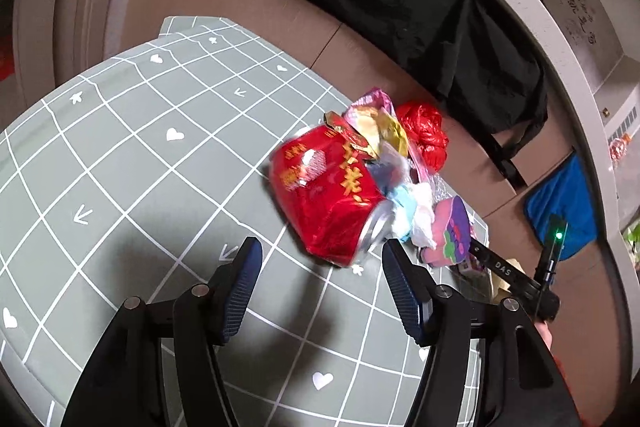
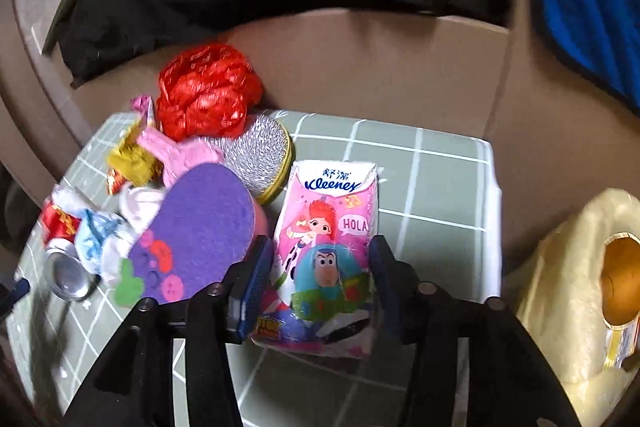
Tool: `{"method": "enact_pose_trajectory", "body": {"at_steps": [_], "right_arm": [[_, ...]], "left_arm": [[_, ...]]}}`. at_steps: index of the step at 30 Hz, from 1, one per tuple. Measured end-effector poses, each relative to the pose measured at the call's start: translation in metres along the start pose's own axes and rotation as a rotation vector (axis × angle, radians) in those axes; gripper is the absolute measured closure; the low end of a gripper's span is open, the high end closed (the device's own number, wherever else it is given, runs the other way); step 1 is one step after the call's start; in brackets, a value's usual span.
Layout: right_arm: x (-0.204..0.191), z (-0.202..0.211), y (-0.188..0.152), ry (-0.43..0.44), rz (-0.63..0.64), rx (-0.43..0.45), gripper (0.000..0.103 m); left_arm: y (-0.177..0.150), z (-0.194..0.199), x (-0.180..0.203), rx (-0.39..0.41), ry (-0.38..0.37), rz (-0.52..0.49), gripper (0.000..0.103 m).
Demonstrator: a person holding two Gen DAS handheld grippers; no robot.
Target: Collect trash
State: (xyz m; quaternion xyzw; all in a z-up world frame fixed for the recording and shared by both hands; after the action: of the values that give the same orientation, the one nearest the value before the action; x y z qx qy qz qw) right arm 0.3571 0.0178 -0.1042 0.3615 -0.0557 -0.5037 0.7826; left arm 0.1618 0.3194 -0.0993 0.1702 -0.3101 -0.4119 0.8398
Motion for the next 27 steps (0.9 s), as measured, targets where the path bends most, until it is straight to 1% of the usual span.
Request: {"method": "enact_pose_trajectory", "body": {"at_steps": [2,4,5,6,8,9,10,11,12,14,16,18,20,24,27], "right_arm": [[-0.004,-0.005,0.002,-0.009,0.027,-0.007,0.053],[-0.006,-0.012,0.002,-0.019,0.052,-0.027,0.048],[-0.008,-0.016,0.003,-0.031,0.076,-0.05,0.046],[-0.009,-0.02,0.003,-0.053,0.099,-0.073,0.043],[-0.011,-0.018,0.002,-0.043,0.127,-0.078,0.042],[-0.01,-0.017,0.002,-0.033,0.122,-0.084,0.046],[-0.006,-0.012,0.002,-0.009,0.102,-0.073,0.055],[-0.003,-0.007,0.002,0.017,0.083,-0.057,0.057],[0.002,0.003,0.001,0.074,0.043,-0.027,0.06],[0.008,0.018,-0.004,0.109,0.013,0.004,0.06],[0.012,0.032,-0.011,0.126,0.009,0.028,0.06],[0.012,0.045,-0.018,0.158,0.009,0.036,0.06],[0.01,0.055,-0.024,0.173,0.025,0.042,0.06],[0.001,0.074,-0.032,0.188,0.083,0.078,0.06],[-0.013,0.072,-0.024,0.228,0.118,0.084,0.06]], "left_arm": [[-0.001,-0.002,0.001,-0.006,0.004,0.002,0.039],[-0.002,-0.005,0.003,-0.011,0.003,0.008,0.037],[-0.001,-0.006,0.004,-0.012,0.001,0.014,0.036],[-0.002,-0.007,0.005,-0.011,-0.002,0.026,0.034],[-0.001,-0.009,0.004,-0.009,-0.004,0.062,0.03],[0.0,-0.01,0.003,-0.012,-0.004,0.083,0.029],[0.002,-0.012,0.002,-0.017,0.002,0.106,0.029],[0.003,-0.015,0.002,-0.021,0.013,0.121,0.028],[0.005,-0.017,0.001,-0.025,0.028,0.136,0.028],[0.008,-0.023,0.0,-0.033,0.045,0.171,0.028],[0.013,-0.03,0.0,-0.041,0.06,0.184,0.028],[0.021,-0.039,0.002,-0.034,0.077,0.169,0.028],[0.03,-0.047,0.0,-0.033,0.09,0.141,0.026],[0.04,-0.057,-0.008,-0.057,0.113,0.071,0.026],[0.042,-0.062,-0.011,-0.09,0.08,0.065,0.026]]}}
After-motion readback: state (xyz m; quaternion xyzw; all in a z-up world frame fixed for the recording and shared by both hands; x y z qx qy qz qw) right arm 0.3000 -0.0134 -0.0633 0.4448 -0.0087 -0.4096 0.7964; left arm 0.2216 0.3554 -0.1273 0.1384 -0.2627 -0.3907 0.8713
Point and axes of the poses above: each gripper's, at about its wrist camera, not at the fingertips, and z roughly against the way its jaws point, x to its right, y to its top, the point moved 1 cm from there along -z, roughly the way its jaws point, and after that the axes turned 13 degrees about y, right-handed, at the moved point
